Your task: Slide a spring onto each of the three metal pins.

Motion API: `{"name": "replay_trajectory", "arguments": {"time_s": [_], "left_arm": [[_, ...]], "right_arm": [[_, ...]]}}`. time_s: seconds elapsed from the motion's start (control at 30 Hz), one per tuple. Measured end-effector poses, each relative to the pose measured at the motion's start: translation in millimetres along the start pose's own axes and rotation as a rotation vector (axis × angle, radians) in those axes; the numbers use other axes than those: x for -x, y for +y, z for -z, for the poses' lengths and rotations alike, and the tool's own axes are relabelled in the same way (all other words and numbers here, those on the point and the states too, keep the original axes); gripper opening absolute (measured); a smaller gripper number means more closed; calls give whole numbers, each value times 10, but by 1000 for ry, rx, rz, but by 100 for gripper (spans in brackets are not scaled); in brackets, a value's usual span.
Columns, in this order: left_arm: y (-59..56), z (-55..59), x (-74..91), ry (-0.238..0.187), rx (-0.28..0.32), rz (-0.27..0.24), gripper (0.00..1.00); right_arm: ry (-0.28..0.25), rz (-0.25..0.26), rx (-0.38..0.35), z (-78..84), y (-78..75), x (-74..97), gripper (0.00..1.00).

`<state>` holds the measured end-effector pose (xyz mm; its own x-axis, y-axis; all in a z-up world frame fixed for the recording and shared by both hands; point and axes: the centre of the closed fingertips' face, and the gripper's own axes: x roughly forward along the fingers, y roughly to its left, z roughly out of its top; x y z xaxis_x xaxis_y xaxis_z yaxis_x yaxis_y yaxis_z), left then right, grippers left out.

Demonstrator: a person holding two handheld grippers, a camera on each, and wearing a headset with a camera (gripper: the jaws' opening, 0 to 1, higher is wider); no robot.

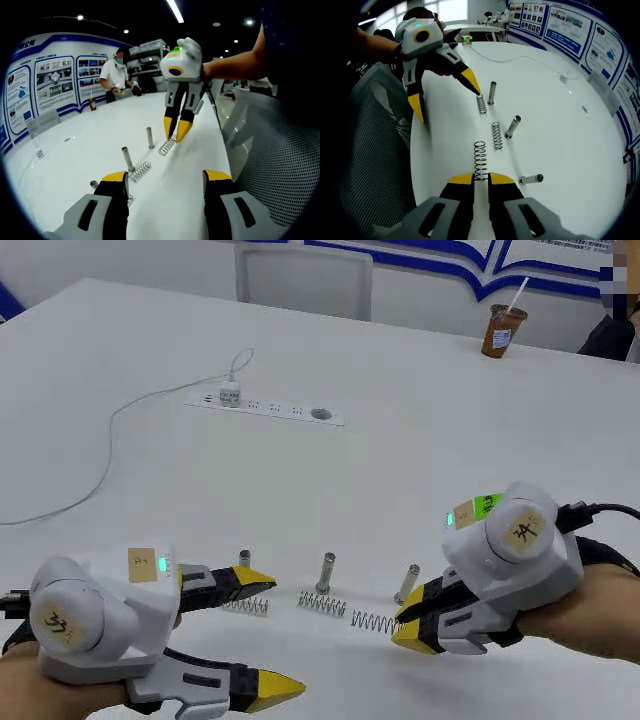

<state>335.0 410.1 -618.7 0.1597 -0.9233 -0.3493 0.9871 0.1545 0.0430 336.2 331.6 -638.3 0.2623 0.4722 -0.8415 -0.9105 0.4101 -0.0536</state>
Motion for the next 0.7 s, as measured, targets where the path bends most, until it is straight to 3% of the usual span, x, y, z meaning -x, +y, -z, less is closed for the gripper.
{"name": "replay_trajectory", "arguments": {"time_s": [0.37, 0.7], "left_arm": [[-55, -36, -161, -3, -43, 50, 44], [-148, -44, -207, -2, -79, 88, 28]], "right_arm": [[-20, -55, 70, -245, 170, -30, 11], [-13, -95, 107, -294, 291, -50, 11]]}}
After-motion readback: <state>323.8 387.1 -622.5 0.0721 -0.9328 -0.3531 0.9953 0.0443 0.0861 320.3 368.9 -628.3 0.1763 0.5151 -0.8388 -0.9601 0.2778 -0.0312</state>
